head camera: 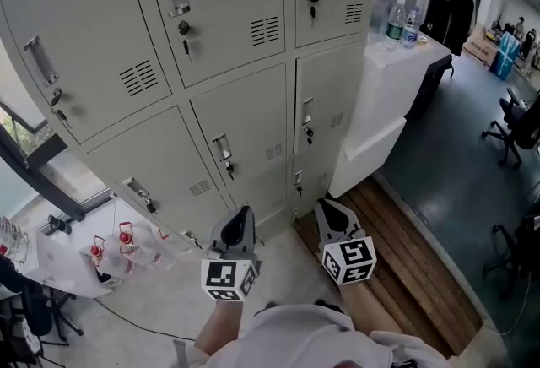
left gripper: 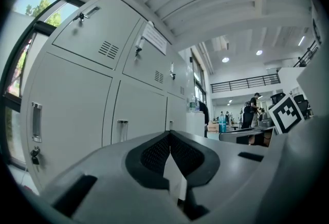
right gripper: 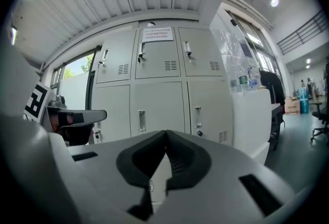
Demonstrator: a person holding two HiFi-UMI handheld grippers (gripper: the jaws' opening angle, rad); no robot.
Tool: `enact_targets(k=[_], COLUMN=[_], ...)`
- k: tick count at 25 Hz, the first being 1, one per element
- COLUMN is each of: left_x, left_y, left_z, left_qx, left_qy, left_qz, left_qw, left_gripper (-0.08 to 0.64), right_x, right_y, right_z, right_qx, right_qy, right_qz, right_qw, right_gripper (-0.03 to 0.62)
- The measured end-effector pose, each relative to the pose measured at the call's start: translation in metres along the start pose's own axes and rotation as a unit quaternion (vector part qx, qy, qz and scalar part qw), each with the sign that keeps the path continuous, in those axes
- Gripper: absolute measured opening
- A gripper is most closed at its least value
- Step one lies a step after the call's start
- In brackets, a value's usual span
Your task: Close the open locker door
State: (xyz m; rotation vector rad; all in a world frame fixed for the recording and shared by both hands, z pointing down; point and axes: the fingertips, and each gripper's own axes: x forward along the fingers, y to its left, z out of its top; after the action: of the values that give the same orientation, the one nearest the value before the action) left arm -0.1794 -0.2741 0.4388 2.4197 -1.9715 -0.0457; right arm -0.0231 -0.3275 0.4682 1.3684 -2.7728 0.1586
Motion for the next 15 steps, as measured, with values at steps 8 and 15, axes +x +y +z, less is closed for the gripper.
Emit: enact_targets(k=[8, 15], left_x=[0.001, 0.000], left_y=[-0.014, -0.016], left_z=[0.000, 0.003], left_qx=[0.000, 0.001], left_qy=[0.000, -0.002], left_qz=[-0.006, 0.001], left_qw=[1.0000, 1.0000], left_gripper=[0.008, 0.008], right_x=[-0.011, -0.009], right_y=[-0.007, -0.006], right_z=[0.002, 0.007], right_qx=[0.007, 0.004], right_qy=[-0.008, -0.016], right_qz=[-0.001, 0.005], right_qw=[1.000, 1.000], right_gripper=[0.012, 0.012])
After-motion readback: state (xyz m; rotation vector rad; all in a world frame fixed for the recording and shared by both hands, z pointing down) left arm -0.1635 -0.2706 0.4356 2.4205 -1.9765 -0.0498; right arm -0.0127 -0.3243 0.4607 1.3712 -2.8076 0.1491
